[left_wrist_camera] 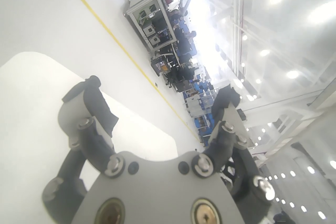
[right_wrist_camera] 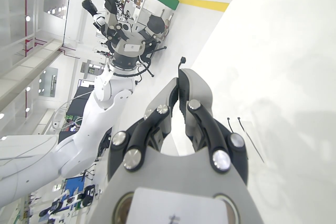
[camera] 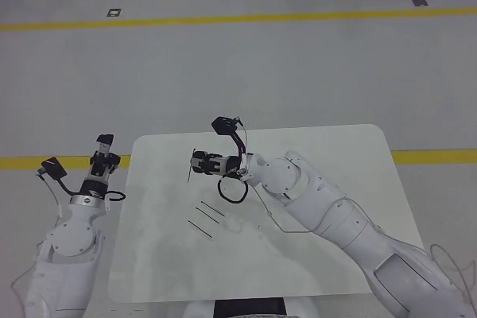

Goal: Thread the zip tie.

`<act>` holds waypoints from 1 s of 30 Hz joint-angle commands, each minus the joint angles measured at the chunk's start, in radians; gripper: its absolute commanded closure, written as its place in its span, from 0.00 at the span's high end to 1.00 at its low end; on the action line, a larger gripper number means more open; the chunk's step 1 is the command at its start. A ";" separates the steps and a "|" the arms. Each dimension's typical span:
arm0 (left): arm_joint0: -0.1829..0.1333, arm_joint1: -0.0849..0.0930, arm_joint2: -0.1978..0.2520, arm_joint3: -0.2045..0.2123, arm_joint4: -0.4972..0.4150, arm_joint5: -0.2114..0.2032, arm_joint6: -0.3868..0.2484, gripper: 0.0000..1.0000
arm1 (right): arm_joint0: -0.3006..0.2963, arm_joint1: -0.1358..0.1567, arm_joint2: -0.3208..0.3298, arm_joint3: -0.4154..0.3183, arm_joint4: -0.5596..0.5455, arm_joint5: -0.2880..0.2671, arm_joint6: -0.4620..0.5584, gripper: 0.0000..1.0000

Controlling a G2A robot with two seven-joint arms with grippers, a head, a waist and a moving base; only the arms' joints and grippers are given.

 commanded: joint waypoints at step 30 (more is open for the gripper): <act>0.020 0.036 0.032 -0.060 0.655 -0.098 0.139 1.00 | 0.000 0.000 0.000 0.000 0.000 0.000 0.000 0.00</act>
